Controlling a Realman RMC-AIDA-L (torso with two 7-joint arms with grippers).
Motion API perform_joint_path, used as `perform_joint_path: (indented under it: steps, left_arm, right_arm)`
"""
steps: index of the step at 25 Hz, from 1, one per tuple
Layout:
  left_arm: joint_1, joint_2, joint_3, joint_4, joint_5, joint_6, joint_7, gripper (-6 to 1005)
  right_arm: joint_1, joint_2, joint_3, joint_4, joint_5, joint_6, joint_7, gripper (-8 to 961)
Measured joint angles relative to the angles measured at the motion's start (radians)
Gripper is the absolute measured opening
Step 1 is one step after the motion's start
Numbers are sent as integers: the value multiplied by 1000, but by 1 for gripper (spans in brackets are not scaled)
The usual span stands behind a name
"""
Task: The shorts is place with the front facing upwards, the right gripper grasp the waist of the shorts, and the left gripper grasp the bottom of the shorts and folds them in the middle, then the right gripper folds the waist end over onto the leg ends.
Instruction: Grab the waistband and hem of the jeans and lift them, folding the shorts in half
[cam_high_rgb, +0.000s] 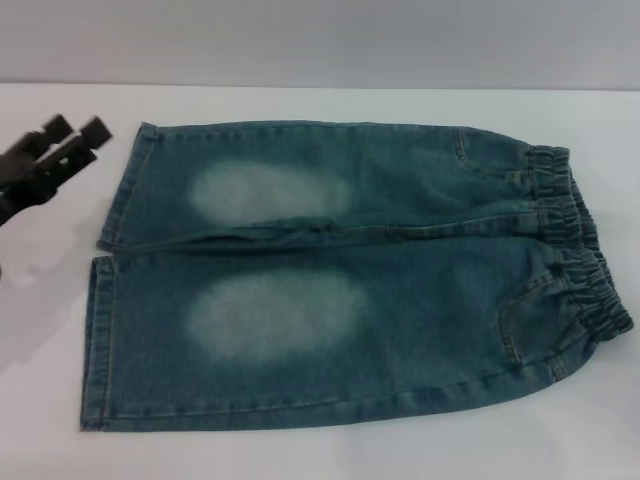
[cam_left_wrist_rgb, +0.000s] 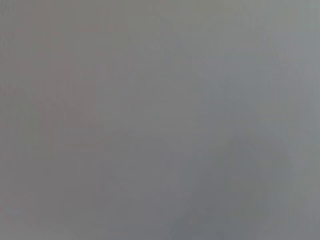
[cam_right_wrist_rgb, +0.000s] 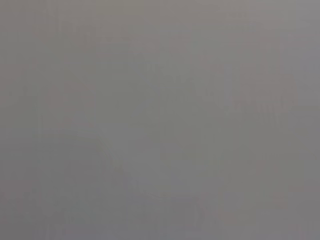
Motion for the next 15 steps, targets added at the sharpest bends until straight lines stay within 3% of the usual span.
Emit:
perform_joint_path:
  steps: [4, 6, 7, 9, 10, 11, 12, 13, 15]
  left_arm:
    - [-49, 57, -4, 9, 177, 0, -191, 843]
    - [-60, 67, -6, 9, 221, 0, -230, 844]
    - [-84, 89, -9, 14, 300, 3, -309, 844]
    - [-104, 109, -12, 26, 381, 14, -391, 844]
    - [-104, 109, -12, 26, 381, 14, -391, 843]
    - [-117, 125, -13, 39, 437, 25, -449, 843]
    - [-117, 125, -13, 39, 437, 25, -449, 843]
    - [-143, 160, -19, 66, 550, 45, -584, 843]
    - [-162, 182, -50, 93, 677, 52, -721, 843]
  right_arm:
    - [-30, -2, -21, -17, -5, -42, 27, 602]
    - [-46, -3, -28, -29, -5, -44, 30, 601]
    - [-55, -3, -28, -33, -5, -42, 31, 601]
    - [-73, -4, -25, -42, -5, -39, 31, 601]
    - [-82, -4, -24, -48, -4, -38, 31, 601]
    - [-91, -4, -22, -52, -2, -38, 32, 601]
    - [-99, -4, -21, -55, 0, -38, 35, 601]
    - [-109, -5, -20, -59, 2, -41, 45, 601]
    - [-129, -6, -20, -79, 2, -51, 84, 601]
